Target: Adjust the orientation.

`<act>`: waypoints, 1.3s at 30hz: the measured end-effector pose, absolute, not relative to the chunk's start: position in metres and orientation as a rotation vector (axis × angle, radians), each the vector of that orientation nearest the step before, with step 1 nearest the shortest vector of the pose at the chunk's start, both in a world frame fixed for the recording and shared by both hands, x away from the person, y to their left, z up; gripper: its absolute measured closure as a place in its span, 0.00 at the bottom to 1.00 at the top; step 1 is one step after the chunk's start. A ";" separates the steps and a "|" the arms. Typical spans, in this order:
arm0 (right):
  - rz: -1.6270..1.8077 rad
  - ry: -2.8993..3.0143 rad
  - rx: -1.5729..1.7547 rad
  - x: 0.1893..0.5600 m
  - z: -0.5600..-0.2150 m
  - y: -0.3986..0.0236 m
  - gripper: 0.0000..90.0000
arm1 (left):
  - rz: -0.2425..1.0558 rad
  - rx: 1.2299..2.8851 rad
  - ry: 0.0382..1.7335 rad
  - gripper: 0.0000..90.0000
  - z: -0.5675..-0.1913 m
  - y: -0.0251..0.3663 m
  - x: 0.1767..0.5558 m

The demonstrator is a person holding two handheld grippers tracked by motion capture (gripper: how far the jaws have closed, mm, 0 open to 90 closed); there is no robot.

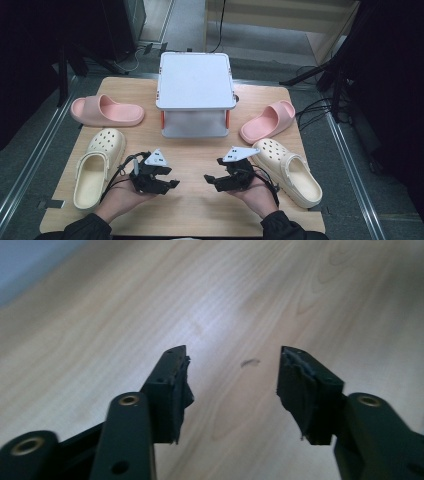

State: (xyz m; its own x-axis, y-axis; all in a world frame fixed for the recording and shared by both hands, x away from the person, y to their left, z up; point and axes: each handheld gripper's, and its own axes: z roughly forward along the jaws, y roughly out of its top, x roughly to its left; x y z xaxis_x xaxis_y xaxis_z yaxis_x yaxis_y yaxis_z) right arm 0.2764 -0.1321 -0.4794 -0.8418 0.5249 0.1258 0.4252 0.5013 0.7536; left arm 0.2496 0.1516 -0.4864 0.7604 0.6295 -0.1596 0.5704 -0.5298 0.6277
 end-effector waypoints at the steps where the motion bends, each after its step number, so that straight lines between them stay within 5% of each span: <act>1: 1.262 2.617 0.832 0.276 -0.479 -0.132 0.35 | 0.112 2.271 0.893 0.51 -0.486 0.152 0.250; 5: 1.235 2.641 0.853 0.276 -0.476 -0.131 0.49 | 0.132 2.246 0.876 0.53 -0.480 0.157 0.248; 23: 1.225 2.713 0.784 0.262 -0.470 -0.129 0.52 | 0.080 2.224 0.918 0.49 -0.478 0.166 0.248; 39: 1.175 2.776 0.702 0.276 -0.472 -0.115 0.50 | 0.100 2.192 1.054 0.56 -0.467 0.196 0.236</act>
